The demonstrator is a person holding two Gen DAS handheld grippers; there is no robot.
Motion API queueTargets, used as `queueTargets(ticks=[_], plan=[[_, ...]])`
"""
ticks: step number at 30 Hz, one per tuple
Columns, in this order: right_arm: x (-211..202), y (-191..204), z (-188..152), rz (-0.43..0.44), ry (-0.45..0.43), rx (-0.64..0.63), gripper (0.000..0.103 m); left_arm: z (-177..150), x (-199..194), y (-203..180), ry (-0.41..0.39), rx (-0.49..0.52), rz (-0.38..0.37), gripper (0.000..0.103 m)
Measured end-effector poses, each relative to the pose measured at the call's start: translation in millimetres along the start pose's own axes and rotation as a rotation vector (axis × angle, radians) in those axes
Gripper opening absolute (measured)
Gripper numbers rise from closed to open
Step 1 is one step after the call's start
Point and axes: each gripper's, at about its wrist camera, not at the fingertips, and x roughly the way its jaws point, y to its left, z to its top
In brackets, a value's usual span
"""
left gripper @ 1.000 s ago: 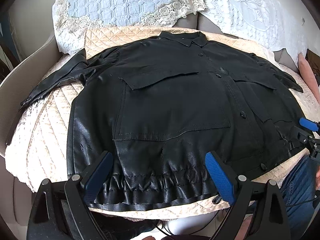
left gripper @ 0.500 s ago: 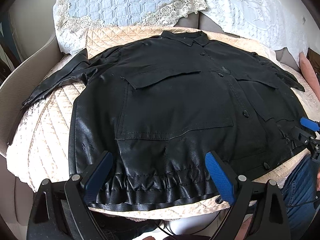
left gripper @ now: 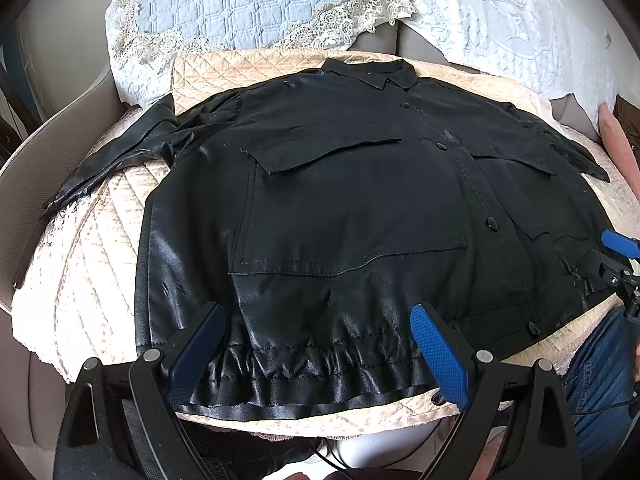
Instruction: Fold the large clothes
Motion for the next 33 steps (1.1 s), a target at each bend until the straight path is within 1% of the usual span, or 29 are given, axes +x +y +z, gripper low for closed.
queueTargets(ticks=[33], plan=[[0.9,5.1,7.4,-0.002,-0.007,-0.019,0.079,1.4,1.8,-1.2,0.007,0.010,-0.023,0.095]])
